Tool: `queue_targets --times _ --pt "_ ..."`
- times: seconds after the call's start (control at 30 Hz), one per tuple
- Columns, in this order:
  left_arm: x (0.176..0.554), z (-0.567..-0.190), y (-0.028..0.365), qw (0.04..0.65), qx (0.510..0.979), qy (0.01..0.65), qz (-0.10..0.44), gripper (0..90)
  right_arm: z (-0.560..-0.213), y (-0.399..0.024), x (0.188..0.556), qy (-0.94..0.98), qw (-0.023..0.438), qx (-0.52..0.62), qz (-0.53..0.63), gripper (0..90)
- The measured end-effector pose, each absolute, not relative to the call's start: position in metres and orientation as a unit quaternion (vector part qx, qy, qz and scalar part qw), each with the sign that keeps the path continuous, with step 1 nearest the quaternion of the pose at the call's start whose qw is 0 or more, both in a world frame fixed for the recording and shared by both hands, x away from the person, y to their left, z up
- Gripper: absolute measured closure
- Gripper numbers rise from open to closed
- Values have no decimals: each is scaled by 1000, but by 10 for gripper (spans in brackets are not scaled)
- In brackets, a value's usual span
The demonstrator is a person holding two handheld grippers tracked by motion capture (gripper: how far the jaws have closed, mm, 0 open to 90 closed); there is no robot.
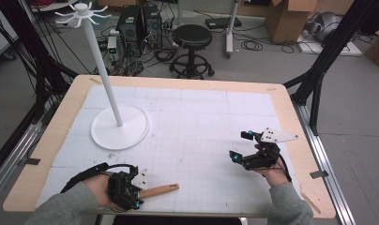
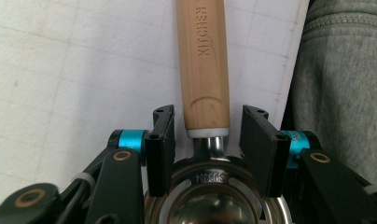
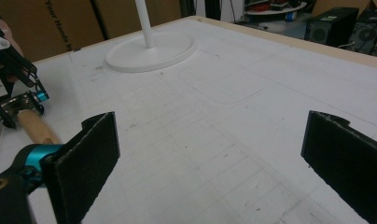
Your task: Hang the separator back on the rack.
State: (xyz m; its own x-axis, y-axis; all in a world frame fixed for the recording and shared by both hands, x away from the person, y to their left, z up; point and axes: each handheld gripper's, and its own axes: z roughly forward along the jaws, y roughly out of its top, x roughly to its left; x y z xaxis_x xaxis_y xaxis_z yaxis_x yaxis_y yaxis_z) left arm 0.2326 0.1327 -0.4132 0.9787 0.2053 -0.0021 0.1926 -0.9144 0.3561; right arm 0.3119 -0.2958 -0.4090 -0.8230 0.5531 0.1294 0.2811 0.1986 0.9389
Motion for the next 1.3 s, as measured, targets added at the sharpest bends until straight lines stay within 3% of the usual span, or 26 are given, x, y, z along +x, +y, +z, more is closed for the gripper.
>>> queue_targets --times 0.23,0.5,1.3 --pt "232 -412 130 169 980 106 17 586 -409 -296 312 764 117 274 572 35" --pt "233 -412 131 173 978 114 12 688 -410 -295 313 766 118 273 570 35" --pt "233 -409 142 223 964 146 19 696 -409 -296 313 765 119 274 571 35"
